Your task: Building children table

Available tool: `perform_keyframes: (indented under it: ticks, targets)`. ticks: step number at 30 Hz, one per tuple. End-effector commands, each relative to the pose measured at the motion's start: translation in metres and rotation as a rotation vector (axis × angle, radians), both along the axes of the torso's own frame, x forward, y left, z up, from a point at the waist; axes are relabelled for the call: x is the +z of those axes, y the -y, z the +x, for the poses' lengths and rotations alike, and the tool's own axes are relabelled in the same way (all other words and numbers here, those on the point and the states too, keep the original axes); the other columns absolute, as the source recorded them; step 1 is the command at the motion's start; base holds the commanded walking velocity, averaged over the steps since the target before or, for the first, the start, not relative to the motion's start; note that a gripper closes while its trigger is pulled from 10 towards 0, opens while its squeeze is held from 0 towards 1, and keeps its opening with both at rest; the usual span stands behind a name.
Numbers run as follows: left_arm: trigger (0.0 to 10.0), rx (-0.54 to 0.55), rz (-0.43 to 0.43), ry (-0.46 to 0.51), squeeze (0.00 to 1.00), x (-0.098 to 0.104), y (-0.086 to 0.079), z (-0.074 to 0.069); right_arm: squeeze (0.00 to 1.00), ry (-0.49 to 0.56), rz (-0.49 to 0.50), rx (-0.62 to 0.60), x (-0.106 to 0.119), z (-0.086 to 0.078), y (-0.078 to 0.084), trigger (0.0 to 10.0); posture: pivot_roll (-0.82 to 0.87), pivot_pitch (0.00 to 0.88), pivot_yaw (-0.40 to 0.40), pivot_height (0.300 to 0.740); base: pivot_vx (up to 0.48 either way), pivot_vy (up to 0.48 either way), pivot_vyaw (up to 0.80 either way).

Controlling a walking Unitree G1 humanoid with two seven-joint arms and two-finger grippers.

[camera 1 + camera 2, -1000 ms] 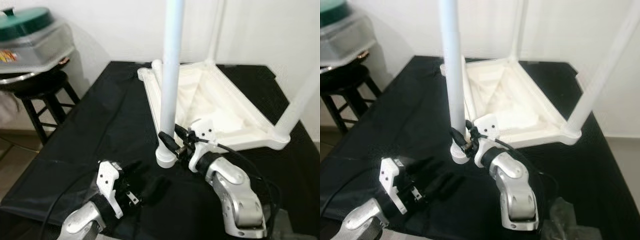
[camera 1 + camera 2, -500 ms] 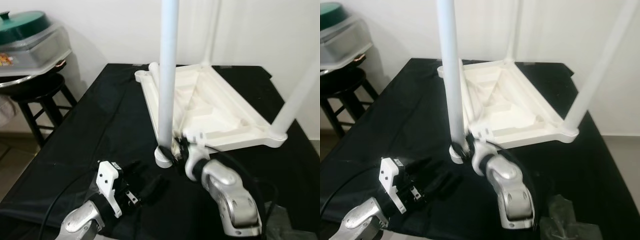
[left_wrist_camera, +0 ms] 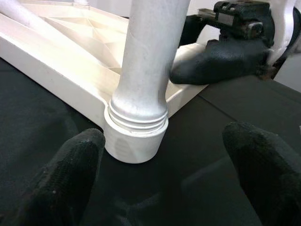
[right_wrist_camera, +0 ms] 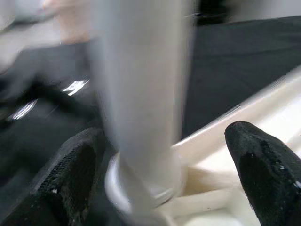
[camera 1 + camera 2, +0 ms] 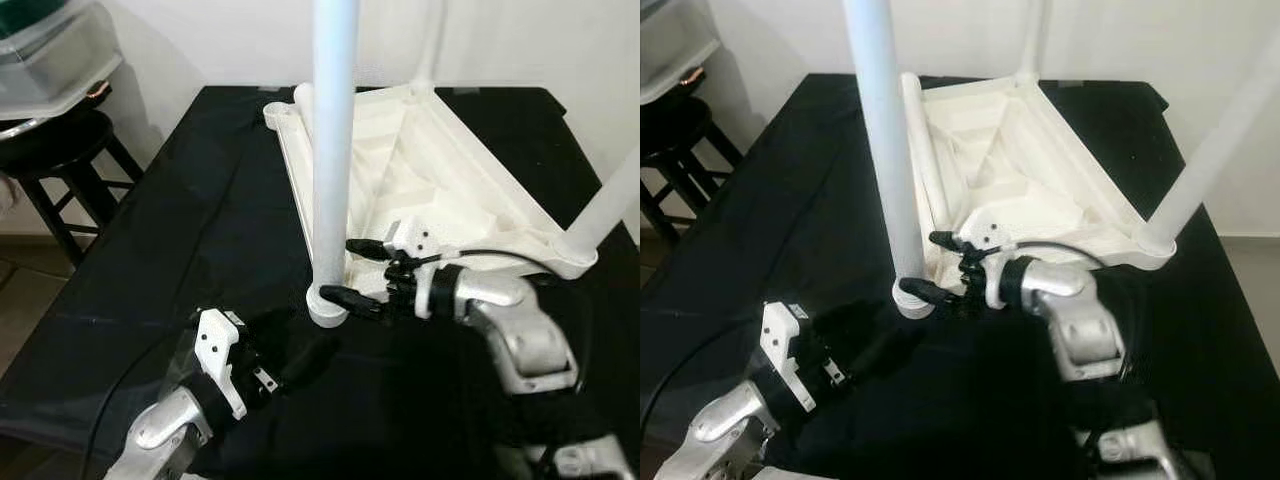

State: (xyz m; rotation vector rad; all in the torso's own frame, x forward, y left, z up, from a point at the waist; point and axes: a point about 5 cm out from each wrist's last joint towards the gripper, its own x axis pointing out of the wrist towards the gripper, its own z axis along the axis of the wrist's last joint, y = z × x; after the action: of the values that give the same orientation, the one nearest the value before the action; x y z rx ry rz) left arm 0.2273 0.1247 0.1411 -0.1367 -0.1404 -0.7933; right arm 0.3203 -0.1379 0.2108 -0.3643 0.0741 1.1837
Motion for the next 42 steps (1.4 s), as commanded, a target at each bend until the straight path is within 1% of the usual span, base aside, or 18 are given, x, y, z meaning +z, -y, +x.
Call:
perform_keyframes:
  ticks: [1, 3, 6, 9, 10, 11, 15, 16, 17, 18, 28, 30, 33, 34, 36, 37, 41, 42]
  targets:
    - [10.0, 0.008, 0.013, -0.018, 0.0, -0.005, -0.001, -0.003, 0.0, -0.019, -0.025, 0.068, -0.007, -0.002, -0.005, 10.0, 0.05, 0.187, 0.03, 0.74, 0.0, 0.0, 0.0]
    - [10.0, 0.012, 0.017, -0.015, 0.0, -0.005, -0.001, -0.003, 0.0, -0.026, -0.043, 0.142, -0.004, 0.003, -0.007, 10.0, 0.05, 0.186, 0.029, 0.74, 0.0, 0.0, 0.0]
    - [10.0, 0.014, 0.018, -0.014, 0.0, -0.005, -0.001, -0.003, 0.0, -0.027, -0.036, 0.161, -0.002, 0.005, -0.008, 10.0, 0.05, 0.186, 0.028, 0.74, 0.0, 0.0, 0.0]
    - [10.0, 0.031, 0.025, -0.009, 0.0, -0.005, -0.001, -0.004, 0.0, -0.01, -0.023, 0.234, 0.017, 0.023, -0.016, 10.0, 0.07, 0.183, 0.021, 0.74, 0.0, 0.0, 0.0]
    - [10.0, 0.034, 0.027, -0.008, 0.0, -0.005, -0.002, -0.005, 0.0, -0.005, -0.015, 0.24, 0.022, 0.027, -0.018, 10.0, 0.07, 0.183, 0.019, 0.74, 0.0, 0.0, 0.0]
    - [10.0, 0.036, 0.028, -0.008, 0.0, -0.006, -0.002, -0.005, 0.0, 0.0, -0.006, 0.238, 0.025, 0.03, -0.018, 9.3, 0.07, 0.183, 0.019, 0.74, 0.0, 0.0, 0.0]
    - [10.0, 0.037, 0.028, -0.008, 0.0, -0.006, -0.002, -0.006, 0.0, 0.001, 0.005, 0.232, 0.027, 0.033, -0.018, 9.3, 0.08, 0.181, 0.019, 0.74, 0.0, 0.0, 0.0]
    - [10.0, 0.038, 0.029, -0.008, 0.0, -0.006, -0.002, -0.006, 0.0, -0.002, 0.011, 0.235, 0.029, 0.036, -0.016, 4.5, 0.08, 0.181, 0.019, 0.74, 0.0, 0.0, 0.0]
    - [10.0, 0.039, 0.03, -0.009, 0.0, -0.006, -0.003, -0.007, 0.0, -0.005, 0.016, 0.24, 0.03, 0.037, -0.015, 1.3, 0.08, 0.177, 0.023, 0.74, 0.0, 0.0, 0.0]
    - [10.0, 0.039, 0.032, -0.01, 0.0, -0.007, -0.003, -0.007, 0.0, -0.012, 0.023, 0.246, 0.031, 0.038, -0.013, 0.0, 0.08, 0.176, 0.026, 0.74, 0.0, 0.0, 0.0]
    - [10.0, 0.031, 0.035, -0.018, 0.0, -0.008, -0.002, -0.008, 0.0, -0.042, 0.008, 0.292, 0.027, 0.036, -0.004, 0.0, 0.07, 0.169, 0.033, 0.74, 0.0, 0.0, 0.0]
    - [10.0, 0.03, 0.034, -0.018, 0.0, -0.008, -0.001, -0.009, 0.0, -0.047, 0.009, 0.293, 0.025, 0.037, 0.0, 0.0, 0.06, 0.169, 0.032, 0.74, 0.0, 0.0, 0.0]
    - [10.0, 0.027, 0.025, -0.017, 0.0, -0.007, 0.001, -0.008, 0.0, -0.046, 0.026, 0.265, 0.019, 0.034, 0.012, 0.0, 0.04, 0.178, 0.035, 0.74, 0.0, 0.0, 0.0]
    - [10.0, 0.027, 0.025, -0.017, 0.0, -0.007, 0.001, -0.008, 0.0, -0.046, 0.026, 0.265, 0.019, 0.034, 0.012, 0.0, 0.04, 0.178, 0.035, 0.74, 0.0, 0.0, 0.0]
    - [10.0, 0.024, 0.02, -0.016, 0.0, -0.007, 0.002, -0.008, 0.0, -0.013, 0.033, 0.182, 0.016, 0.033, 0.018, 0.0, 0.03, 0.18, 0.031, 0.74, 0.0, 0.0, 0.0]
    - [10.0, 0.023, 0.018, -0.015, 0.0, -0.007, 0.002, -0.008, 0.0, 0.008, 0.029, 0.111, 0.014, 0.033, 0.02, 0.0, 0.02, 0.186, 0.016, 0.74, 0.0, 0.0, 0.0]
    - [10.0, 0.023, 0.018, -0.015, 0.0, -0.007, 0.002, -0.008, 0.0, 0.008, 0.029, 0.111, 0.014, 0.033, 0.02, 0.0, 0.02, 0.186, 0.016, 0.74, 0.0, 0.0, 0.0]
    - [10.0, 0.023, 0.018, -0.015, 0.0, -0.007, 0.002, -0.008, 0.0, 0.022, 0.045, -0.01, 0.008, 0.031, 0.02, 0.0, 0.01, 0.188, 0.008, 0.74, 0.0, 0.0, 0.0]
